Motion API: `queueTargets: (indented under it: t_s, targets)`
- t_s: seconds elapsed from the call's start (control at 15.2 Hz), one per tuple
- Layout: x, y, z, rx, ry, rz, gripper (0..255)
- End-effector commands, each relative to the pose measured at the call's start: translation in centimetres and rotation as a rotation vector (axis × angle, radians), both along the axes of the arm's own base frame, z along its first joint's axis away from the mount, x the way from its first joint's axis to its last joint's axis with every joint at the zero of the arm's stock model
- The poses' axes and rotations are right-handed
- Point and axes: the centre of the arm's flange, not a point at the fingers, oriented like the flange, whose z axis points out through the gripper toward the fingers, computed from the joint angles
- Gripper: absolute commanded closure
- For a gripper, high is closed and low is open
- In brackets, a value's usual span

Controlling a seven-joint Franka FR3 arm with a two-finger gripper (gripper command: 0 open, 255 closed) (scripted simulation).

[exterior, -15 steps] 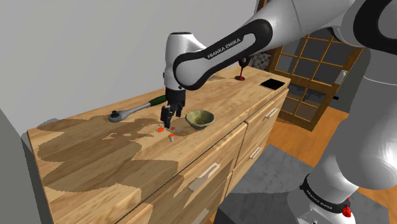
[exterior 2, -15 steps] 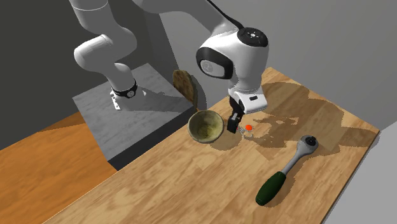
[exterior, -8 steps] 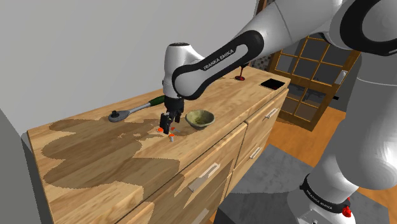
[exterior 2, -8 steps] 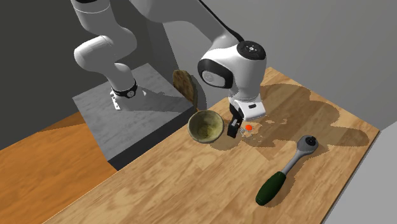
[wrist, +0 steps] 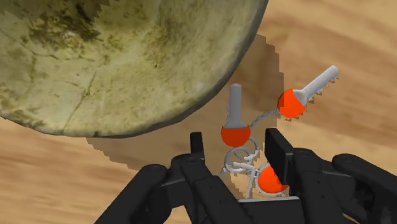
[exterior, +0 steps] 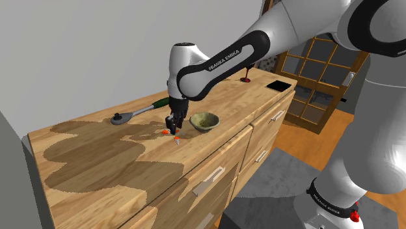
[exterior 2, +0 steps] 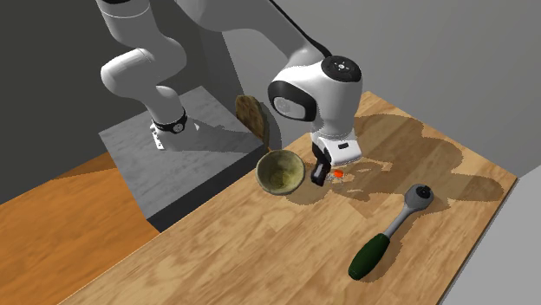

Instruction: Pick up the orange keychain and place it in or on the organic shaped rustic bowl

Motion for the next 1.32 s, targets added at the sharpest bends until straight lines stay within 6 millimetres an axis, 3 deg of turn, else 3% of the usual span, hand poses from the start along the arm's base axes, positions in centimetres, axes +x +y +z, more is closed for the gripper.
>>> queueTargets:
  t_s: [0.0, 0.46, 1.25]
  targets:
    - [-0.3, 0.6, -0.5, 0.002, 0.009, 0.01, 255]
    - [-0.3, 0.6, -0.5, 0.002, 0.009, 0.01, 255]
    - [-0.3, 0.6, 5.9, 0.002, 0.009, 0.01, 255]
